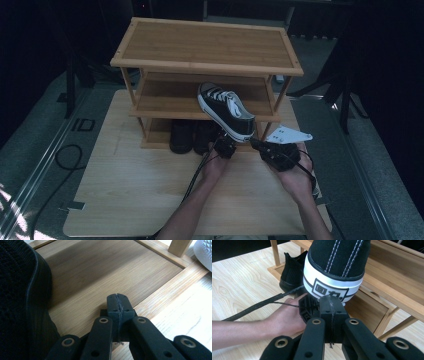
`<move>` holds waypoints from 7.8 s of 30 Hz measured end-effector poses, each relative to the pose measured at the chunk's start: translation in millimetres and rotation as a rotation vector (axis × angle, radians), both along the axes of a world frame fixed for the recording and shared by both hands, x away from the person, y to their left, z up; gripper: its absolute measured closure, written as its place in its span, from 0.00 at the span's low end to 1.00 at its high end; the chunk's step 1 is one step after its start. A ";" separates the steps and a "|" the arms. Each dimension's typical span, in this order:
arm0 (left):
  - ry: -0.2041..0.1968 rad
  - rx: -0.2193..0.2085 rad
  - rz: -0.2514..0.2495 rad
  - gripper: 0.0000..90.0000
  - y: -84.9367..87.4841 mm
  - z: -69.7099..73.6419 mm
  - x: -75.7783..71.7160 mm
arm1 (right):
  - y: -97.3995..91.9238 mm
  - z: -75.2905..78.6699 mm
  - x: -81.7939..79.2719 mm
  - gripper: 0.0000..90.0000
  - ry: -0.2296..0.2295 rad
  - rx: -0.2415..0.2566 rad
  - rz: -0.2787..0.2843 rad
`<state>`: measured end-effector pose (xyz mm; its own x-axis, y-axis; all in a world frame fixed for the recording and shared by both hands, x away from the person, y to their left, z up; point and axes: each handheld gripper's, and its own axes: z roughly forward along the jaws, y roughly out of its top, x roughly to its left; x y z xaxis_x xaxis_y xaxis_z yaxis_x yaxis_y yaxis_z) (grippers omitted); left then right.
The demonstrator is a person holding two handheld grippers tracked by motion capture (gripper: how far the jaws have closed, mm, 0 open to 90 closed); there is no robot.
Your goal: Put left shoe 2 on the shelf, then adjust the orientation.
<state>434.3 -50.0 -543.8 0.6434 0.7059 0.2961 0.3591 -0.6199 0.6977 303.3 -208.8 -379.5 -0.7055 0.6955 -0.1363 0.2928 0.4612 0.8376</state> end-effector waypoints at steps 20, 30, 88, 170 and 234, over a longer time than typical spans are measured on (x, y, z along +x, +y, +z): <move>0.102 -0.144 0.114 1.00 -10.0 -6.0 -9.6 | 38.0 -1.5 6.9 1.00 0.023 0.025 0.132; 0.098 -0.121 0.115 1.00 -10.2 -5.1 -9.4 | 59.9 -4.3 17.0 1.00 0.022 0.023 0.176; 0.106 -0.146 0.150 1.00 -14.1 -6.8 -11.1 | 98.7 -11.3 84.0 1.00 0.019 0.027 0.080; 0.064 -0.334 0.004 0.69 31.1 -4.8 -80.2 | -73.9 -63.4 60.9 1.00 0.124 -0.133 -0.173; 0.073 -0.349 0.084 0.67 86.0 -13.7 -111.3 | -175.9 -148.1 73.2 1.00 0.408 -0.116 -0.315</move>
